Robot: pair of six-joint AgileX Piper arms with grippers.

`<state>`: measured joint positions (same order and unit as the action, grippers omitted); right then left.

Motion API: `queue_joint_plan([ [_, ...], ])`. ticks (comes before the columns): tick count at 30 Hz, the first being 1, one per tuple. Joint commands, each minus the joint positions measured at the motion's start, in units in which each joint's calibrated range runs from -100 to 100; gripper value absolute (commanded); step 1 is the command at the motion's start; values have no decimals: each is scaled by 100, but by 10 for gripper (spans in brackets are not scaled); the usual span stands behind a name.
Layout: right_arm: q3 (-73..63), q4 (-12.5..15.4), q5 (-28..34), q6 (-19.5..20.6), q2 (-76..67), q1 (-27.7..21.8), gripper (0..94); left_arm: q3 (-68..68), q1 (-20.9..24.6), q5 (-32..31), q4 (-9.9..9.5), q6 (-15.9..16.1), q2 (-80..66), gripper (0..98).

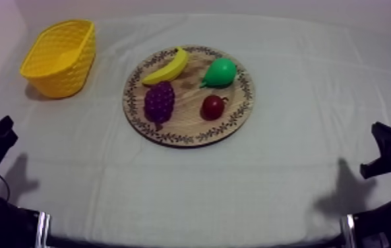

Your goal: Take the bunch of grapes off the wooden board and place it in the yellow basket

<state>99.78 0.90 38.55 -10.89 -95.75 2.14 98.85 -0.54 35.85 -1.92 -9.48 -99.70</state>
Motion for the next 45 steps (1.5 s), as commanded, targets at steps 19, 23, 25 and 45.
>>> queue_joint_plan([
  [19,0,1,-1,0,0,1,3,-102,-447,132,-1,-82,39,1],
  [23,0,1,-1,-1,0,1,3,-361,-731,611,-24,-346,554,1],
  [25,0,1,-1,1,0,1,3,-492,-903,681,2,-312,861,1],
  [45,0,1,-1,0,0,1,3,-4545,-1634,3095,750,371,5240,0],
])
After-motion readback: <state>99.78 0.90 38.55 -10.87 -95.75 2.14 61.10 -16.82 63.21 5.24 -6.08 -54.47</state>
